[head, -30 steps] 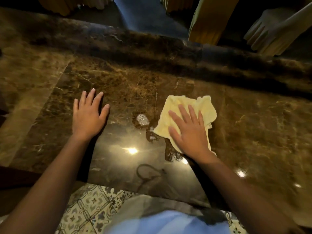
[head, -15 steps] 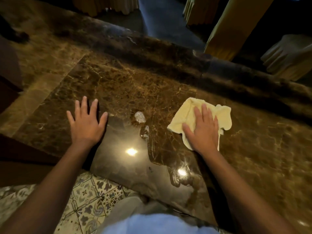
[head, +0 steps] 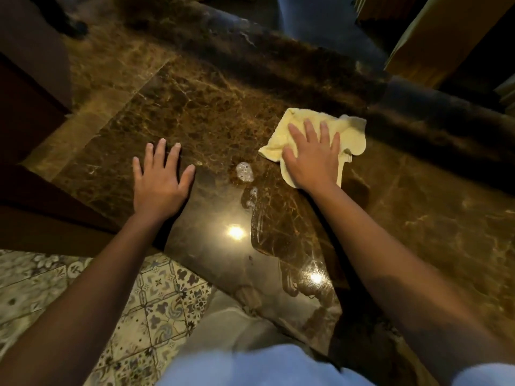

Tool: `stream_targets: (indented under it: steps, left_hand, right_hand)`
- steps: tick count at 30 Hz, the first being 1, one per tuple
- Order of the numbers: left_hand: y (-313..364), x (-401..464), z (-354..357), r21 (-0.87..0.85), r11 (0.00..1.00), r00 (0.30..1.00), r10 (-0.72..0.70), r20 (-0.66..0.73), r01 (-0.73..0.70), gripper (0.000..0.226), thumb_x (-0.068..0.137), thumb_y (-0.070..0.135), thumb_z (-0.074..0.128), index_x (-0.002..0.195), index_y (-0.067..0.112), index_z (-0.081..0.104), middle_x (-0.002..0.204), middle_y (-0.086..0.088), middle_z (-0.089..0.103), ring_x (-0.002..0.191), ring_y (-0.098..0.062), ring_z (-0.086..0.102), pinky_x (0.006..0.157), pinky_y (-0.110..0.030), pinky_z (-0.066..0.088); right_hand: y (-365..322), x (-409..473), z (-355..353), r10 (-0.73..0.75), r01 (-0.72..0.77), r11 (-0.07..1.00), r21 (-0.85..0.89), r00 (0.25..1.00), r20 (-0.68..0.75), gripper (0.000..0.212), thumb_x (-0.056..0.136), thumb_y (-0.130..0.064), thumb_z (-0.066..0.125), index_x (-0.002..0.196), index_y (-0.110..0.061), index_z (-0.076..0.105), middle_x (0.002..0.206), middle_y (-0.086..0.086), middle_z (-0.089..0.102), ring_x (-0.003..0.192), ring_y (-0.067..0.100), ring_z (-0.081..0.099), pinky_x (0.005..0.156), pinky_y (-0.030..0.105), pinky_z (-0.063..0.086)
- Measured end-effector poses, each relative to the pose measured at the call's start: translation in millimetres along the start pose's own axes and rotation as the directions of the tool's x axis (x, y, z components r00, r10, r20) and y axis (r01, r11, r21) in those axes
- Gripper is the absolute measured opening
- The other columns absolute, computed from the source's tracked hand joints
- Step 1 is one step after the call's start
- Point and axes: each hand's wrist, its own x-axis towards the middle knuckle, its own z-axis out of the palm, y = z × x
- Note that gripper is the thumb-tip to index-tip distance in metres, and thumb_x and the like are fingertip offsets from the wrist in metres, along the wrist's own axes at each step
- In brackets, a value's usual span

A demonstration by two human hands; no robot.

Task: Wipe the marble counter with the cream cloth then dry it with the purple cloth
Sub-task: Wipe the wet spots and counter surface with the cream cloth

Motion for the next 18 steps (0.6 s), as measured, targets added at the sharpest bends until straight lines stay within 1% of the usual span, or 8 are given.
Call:
stream_targets:
  steps: [3,6,9,11,13,15,18]
  left_hand:
    - [0,-1,-1,-0.024,1.0,1.0,-0.006,-0.013,0.006,0.071,0.099,0.063,0.025,0.159,0.026,0.029,0.171,-0.007,0.019,0.159,-0.027,0.008,0.125,-0.055,0.003]
    - [-1,1,-1,-0.025,1.0,1.0,-0.001,-0.03,0.0,0.07,0.099,0.062,0.027,0.158,0.025,0.031,0.17,-0.008,0.021,0.159,-0.028,0.01,0.125,-0.055,0.005]
    - [0,1,1,-0.005,1.0,0.999,0.012,-0.036,-0.013,0.069,0.1,0.06,0.028,0.158,0.023,0.031,0.17,-0.01,0.022,0.158,-0.03,0.012,0.125,-0.057,0.007]
    - [-1,0,2,0.002,1.0,0.998,0.026,-0.05,-0.026,0.069,0.1,0.059,0.028,0.158,0.022,0.032,0.169,-0.012,0.024,0.158,-0.032,0.015,0.124,-0.058,0.009]
    - [-1,0,2,-0.002,1.0,0.998,0.03,-0.058,-0.03,0.068,0.101,0.059,0.029,0.158,0.021,0.032,0.169,-0.013,0.025,0.157,-0.033,0.015,0.124,-0.058,0.009]
    - [-1,1,3,-0.015,1.0,0.998,0.027,-0.049,-0.028,0.067,0.102,0.057,0.032,0.157,0.021,0.033,0.169,-0.013,0.025,0.157,-0.033,0.014,0.123,-0.058,0.007]
    - [-5,1,0,-0.115,0.992,0.999,0.038,-0.035,-0.042,0.06,0.102,0.05,0.041,0.155,0.02,0.039,0.168,-0.012,0.027,0.158,-0.032,0.014,0.124,-0.057,0.005]
  right_hand:
    - [-6,-21,3,-0.11,0.111,0.994,0.024,0.994,-0.007,0.057,0.102,-0.054,0.029,0.157,-0.038,0.033,0.171,-0.001,0.023,0.159,0.031,0.008,0.126,0.058,0.003]
    - [2,-71,4,-0.212,0.212,0.977,0.022,0.977,0.002,0.055,0.103,-0.054,0.032,0.156,-0.037,0.036,0.17,-0.002,0.027,0.159,0.03,0.011,0.126,0.058,0.006]
    - [16,-123,4,-0.261,0.26,0.965,0.024,0.965,0.018,0.054,0.104,-0.053,0.034,0.155,-0.037,0.038,0.169,-0.004,0.026,0.16,0.028,0.01,0.126,0.057,0.009]
    - [22,-139,4,-0.251,0.25,0.968,0.024,0.968,0.017,0.056,0.102,-0.054,0.036,0.155,-0.036,0.039,0.169,-0.004,0.026,0.16,0.027,0.011,0.127,0.055,0.009]
    - [25,-131,4,-0.215,0.215,0.977,0.01,0.976,0.017,0.059,0.1,-0.056,0.037,0.155,-0.035,0.039,0.169,-0.004,0.027,0.159,0.026,0.013,0.127,0.055,0.009]
    - [21,-105,3,-0.164,0.164,0.986,-0.009,0.986,0.006,0.061,0.099,-0.058,0.037,0.155,-0.034,0.038,0.169,-0.002,0.028,0.159,0.028,0.015,0.126,0.057,0.01]
    - [9,-48,1,-0.016,0.016,1.0,-0.005,1.0,0.01,0.063,0.099,-0.06,0.032,0.157,-0.035,0.033,0.171,-0.001,0.022,0.159,0.03,0.01,0.127,0.057,0.005]
